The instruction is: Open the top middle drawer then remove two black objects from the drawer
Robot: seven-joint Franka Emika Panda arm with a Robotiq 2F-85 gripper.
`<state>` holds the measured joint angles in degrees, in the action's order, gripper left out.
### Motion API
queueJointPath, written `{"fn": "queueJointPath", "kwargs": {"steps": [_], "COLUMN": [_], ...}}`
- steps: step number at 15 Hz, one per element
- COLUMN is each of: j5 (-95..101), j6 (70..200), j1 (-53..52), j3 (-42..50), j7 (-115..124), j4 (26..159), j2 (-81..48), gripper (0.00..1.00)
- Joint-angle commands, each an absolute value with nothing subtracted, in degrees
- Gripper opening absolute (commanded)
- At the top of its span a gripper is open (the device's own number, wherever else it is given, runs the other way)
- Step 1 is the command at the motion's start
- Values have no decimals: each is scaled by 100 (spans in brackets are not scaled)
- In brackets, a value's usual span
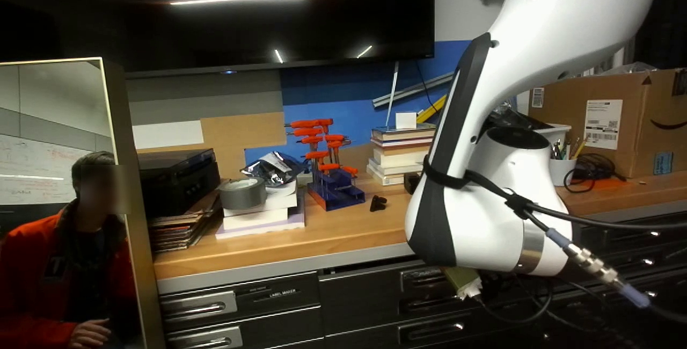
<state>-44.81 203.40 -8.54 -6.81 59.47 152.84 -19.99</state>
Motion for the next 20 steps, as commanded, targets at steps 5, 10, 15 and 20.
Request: {"fn": "queueJointPath", "kwargs": {"steps": [5,10,15,20], "j5": [-4690,-4797,-4838,-4938], "j6": [20458,20442,20412,20463], "j1": [-988,-1014,-991,-1003], "j3": [-456,-377,-358,-371], "j7": [5880,5881,5886,5933], "j4": [14585,14316,14105,13941], "j2": [-2444,-2757,-2979,-3156], "gripper": [100,100,100,100]}}
